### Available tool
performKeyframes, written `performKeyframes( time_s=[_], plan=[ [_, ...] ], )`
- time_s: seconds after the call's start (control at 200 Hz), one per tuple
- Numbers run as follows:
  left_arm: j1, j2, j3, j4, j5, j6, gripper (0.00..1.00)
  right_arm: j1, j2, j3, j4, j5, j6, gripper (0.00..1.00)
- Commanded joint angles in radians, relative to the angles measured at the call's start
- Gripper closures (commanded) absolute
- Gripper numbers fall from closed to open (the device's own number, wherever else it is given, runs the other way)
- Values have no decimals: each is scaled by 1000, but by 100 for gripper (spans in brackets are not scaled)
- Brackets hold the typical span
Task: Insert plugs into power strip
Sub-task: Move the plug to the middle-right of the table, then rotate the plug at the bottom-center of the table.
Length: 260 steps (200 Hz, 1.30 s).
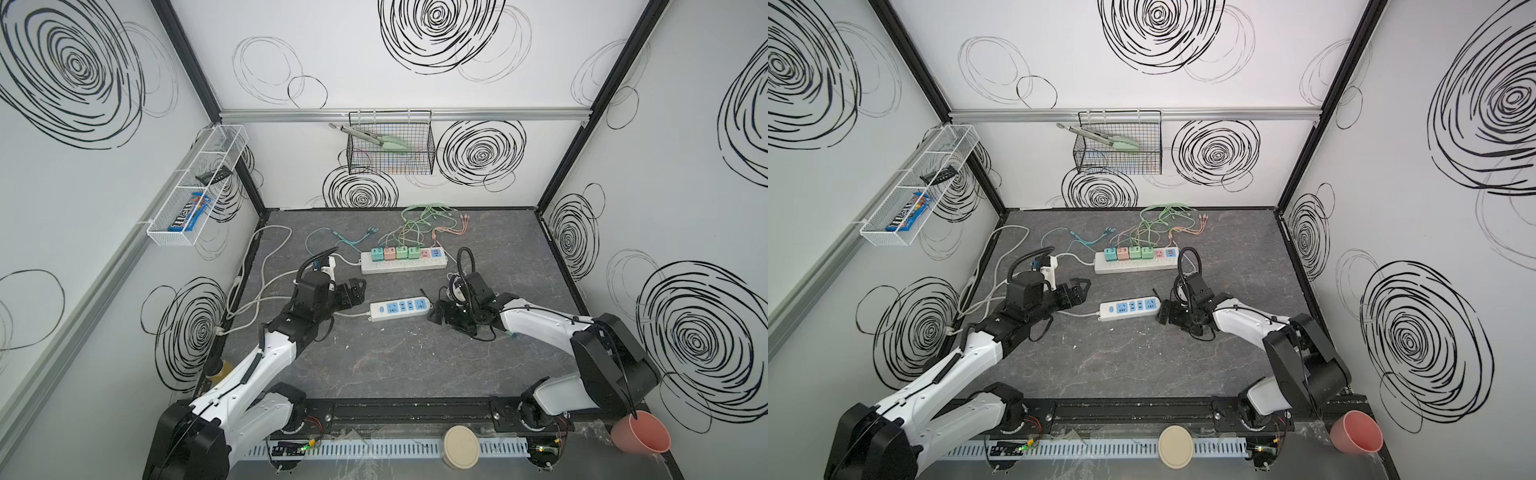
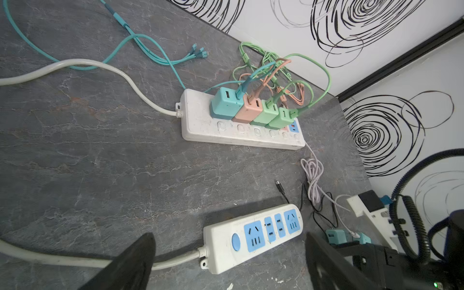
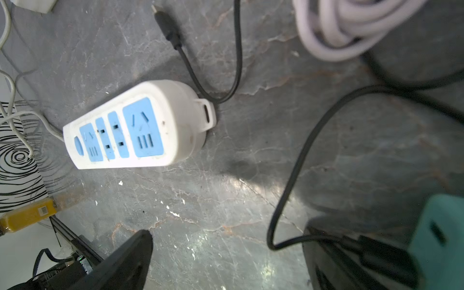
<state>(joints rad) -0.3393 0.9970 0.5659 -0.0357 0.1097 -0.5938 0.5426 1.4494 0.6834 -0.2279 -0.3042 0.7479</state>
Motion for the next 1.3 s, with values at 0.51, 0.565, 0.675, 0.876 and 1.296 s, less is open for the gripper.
performKeyframes(
  time_s=[0.51, 0.565, 0.675, 0.876, 1.296],
  plan=[
    [-22, 55, 65, 41, 41, 49, 4, -274, -23, 88, -101, 80, -330, 3],
    [-22, 59, 64, 45, 45, 44, 4, -283, 7, 87, -92, 75, -327, 3],
    [-24, 62, 66, 46, 52, 43, 4, -287, 32, 69, -73, 43, -319, 3],
    [-23, 67, 66, 45, 61, 49, 4, -280, -40, -6, -146, 14, -296, 3],
    [-46, 109, 66, 79, 93, 35, 4, 20, -261, -179, -183, 46, -175, 0]
  ],
)
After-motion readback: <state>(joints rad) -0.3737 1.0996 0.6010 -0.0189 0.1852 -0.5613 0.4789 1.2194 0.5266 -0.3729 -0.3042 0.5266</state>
